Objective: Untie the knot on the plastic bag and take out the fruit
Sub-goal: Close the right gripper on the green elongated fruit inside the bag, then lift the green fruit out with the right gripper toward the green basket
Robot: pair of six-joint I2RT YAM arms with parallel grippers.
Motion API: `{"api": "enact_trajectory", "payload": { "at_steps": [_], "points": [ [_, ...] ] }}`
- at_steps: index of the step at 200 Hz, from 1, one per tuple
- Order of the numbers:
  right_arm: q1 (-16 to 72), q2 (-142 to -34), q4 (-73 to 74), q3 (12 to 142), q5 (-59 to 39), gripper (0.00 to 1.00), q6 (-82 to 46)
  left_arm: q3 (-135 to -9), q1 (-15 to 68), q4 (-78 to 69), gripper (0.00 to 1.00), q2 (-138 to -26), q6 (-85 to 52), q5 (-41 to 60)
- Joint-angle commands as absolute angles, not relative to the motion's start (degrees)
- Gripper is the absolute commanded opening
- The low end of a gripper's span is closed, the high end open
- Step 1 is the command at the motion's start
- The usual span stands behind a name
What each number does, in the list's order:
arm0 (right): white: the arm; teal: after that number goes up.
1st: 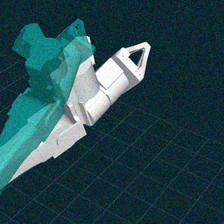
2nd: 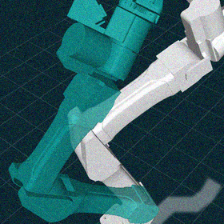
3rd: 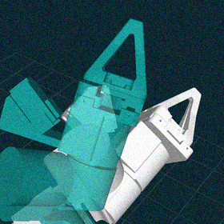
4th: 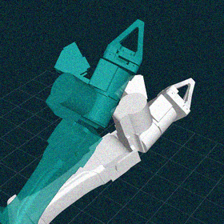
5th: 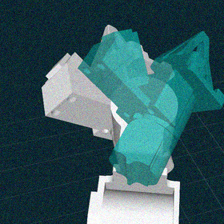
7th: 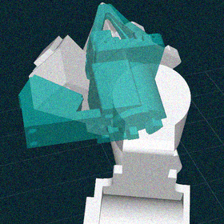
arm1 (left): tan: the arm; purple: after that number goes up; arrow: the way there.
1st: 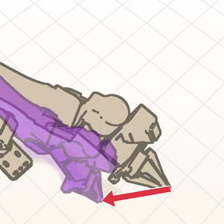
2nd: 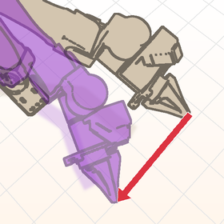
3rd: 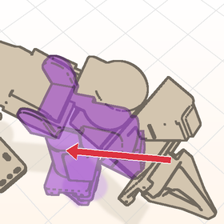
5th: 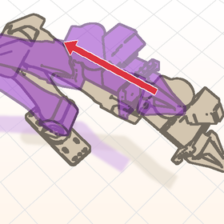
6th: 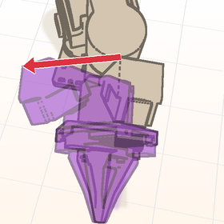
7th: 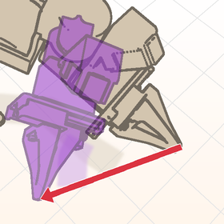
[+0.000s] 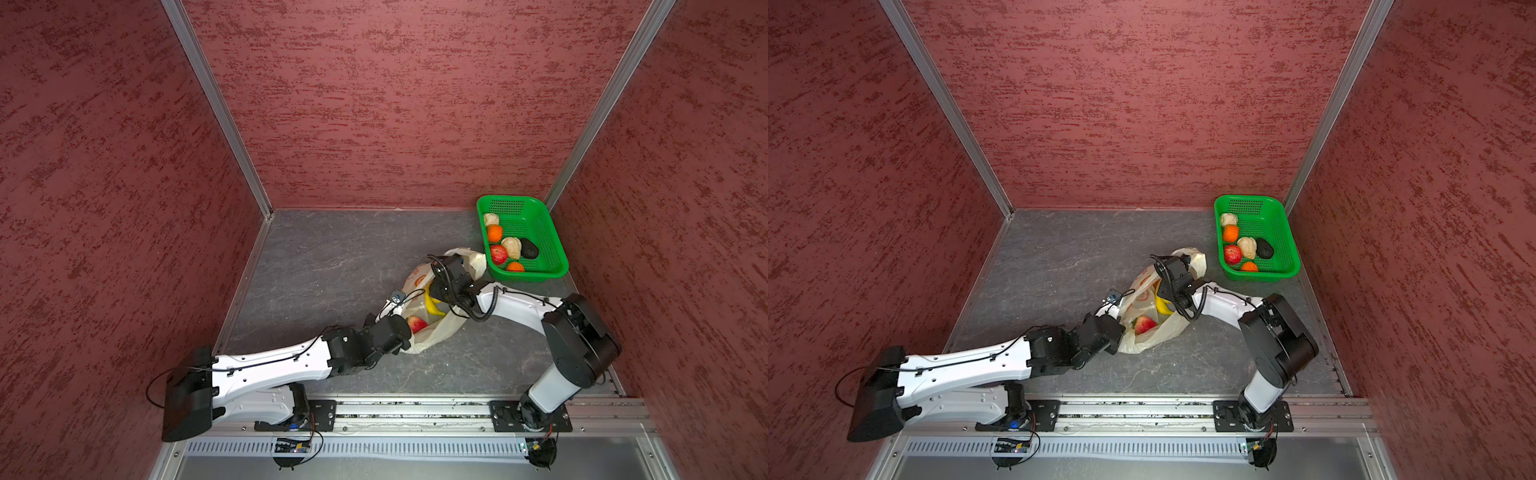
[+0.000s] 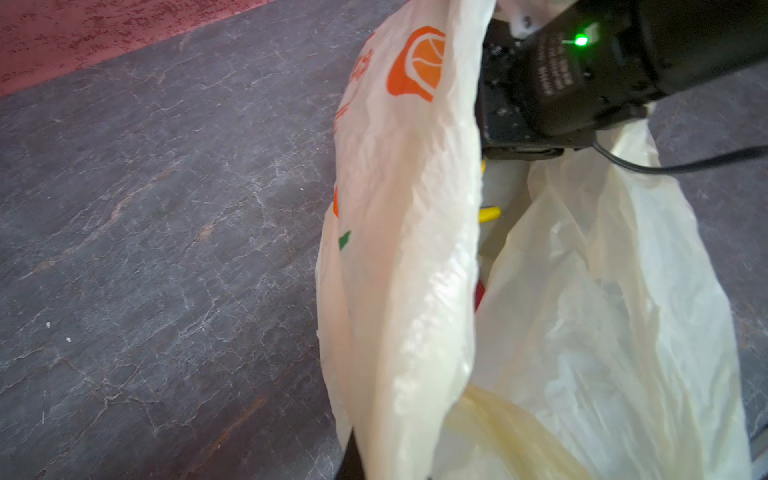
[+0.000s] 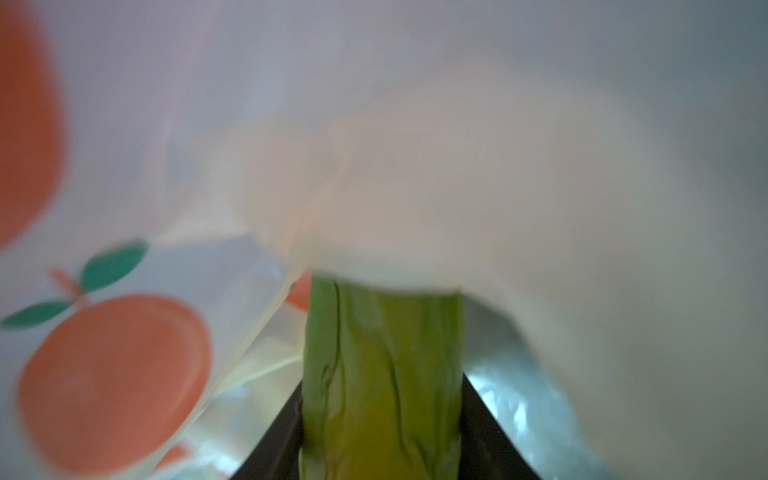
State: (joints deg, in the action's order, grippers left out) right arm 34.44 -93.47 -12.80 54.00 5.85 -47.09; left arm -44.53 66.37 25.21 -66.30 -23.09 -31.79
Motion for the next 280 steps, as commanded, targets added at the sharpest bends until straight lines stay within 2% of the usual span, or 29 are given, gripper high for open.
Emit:
{"api": "enact_trajectory", "payload": {
  "at_steps": [1,59,97,158,280],
  "points": [
    [35.36,-90.32,-13.80,52.64,3.89,0.33,-45.36,-46.73,63.54,22.90,0.00,-64.82,-22.43,-30.70],
    [38.33,-86.33,-9.58,49.01,0.15,0.33,-42.64,-49.61,58.65,21.23,0.00,-64.33,-20.13,-26.97],
    [40.83,-86.20,-9.29,52.00,-0.37,0.32,-39.95,-51.42,58.27,21.71,0.00,-66.73,-19.13,-25.01],
    [41.64,-83.58,-13.71,56.26,-2.23,0.32,-37.91,-50.70,57.94,23.89,0.00,-67.15,-20.83,-26.48],
    [42.41,-70.78,-27.71,61.57,-9.40,0.32,-36.70,-52.81,54.22,25.51,0.00,-68.25,-19.12,-27.29]
  ]
}}
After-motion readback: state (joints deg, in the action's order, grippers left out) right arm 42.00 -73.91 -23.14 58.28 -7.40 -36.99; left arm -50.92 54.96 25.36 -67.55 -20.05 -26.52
